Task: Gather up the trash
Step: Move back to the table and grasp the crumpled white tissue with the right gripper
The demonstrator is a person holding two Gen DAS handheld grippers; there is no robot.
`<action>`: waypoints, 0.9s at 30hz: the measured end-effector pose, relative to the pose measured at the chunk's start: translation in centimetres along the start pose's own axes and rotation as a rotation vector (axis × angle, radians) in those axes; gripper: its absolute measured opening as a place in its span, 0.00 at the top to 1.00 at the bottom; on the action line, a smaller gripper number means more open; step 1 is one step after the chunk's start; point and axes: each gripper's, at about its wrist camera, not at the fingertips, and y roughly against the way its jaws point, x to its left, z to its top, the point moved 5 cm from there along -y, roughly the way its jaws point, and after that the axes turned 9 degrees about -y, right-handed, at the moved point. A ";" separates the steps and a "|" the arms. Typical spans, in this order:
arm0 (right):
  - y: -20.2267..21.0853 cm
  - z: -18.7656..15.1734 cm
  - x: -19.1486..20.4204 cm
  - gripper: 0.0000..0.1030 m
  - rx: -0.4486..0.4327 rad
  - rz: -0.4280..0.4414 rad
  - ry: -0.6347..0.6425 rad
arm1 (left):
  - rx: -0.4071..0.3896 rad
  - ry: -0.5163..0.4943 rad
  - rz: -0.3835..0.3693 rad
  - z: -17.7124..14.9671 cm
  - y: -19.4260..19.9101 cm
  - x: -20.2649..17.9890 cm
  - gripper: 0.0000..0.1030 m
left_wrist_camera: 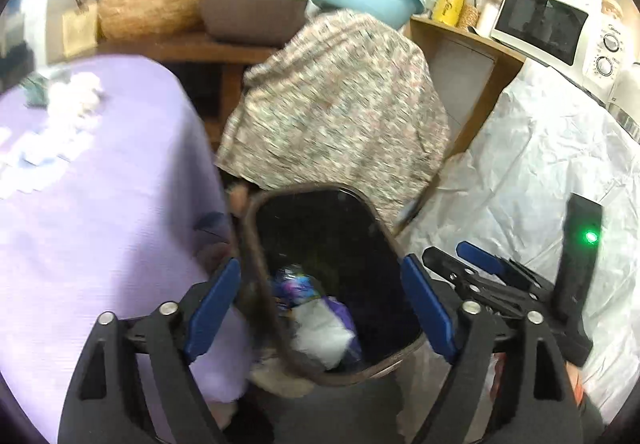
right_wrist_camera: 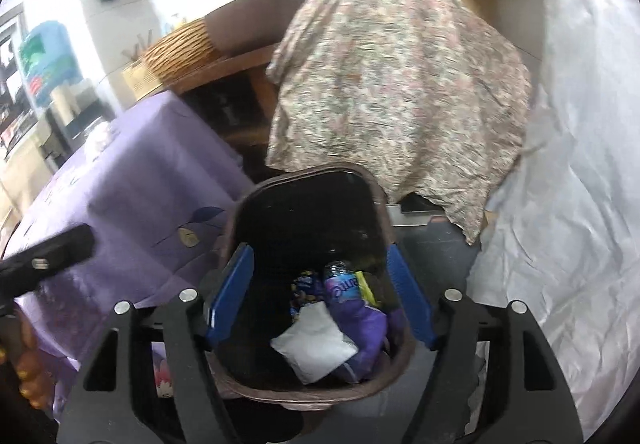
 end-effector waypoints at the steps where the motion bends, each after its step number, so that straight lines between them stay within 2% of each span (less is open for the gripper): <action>1: -0.1 0.1 0.7 0.33 0.005 0.012 0.006 | -0.006 -0.003 0.032 0.1 1.0 0.7 0.16; 7: -0.5 0.8 7.4 0.32 0.035 0.129 0.077 | -0.038 -0.010 0.148 0.4 6.1 4.9 0.12; 11: -0.9 1.3 13.2 0.24 0.056 0.218 0.153 | -0.047 -0.026 0.230 0.5 8.6 7.6 0.09; 13: -1.4 1.5 16.5 0.24 0.067 0.253 0.206 | -0.045 -0.018 0.270 0.5 9.4 9.2 0.09; 18: -3.4 2.4 23.6 0.24 0.127 0.334 0.291 | -0.022 0.018 0.321 -0.1 11.5 13.8 0.07; 23: -6.0 4.2 29.7 0.22 0.180 0.372 0.326 | -0.002 0.072 0.410 -1.2 13.9 19.3 0.07; 27: -10.3 5.7 33.6 0.20 0.240 0.333 0.335 | -0.006 0.128 0.432 -1.8 15.0 22.4 0.07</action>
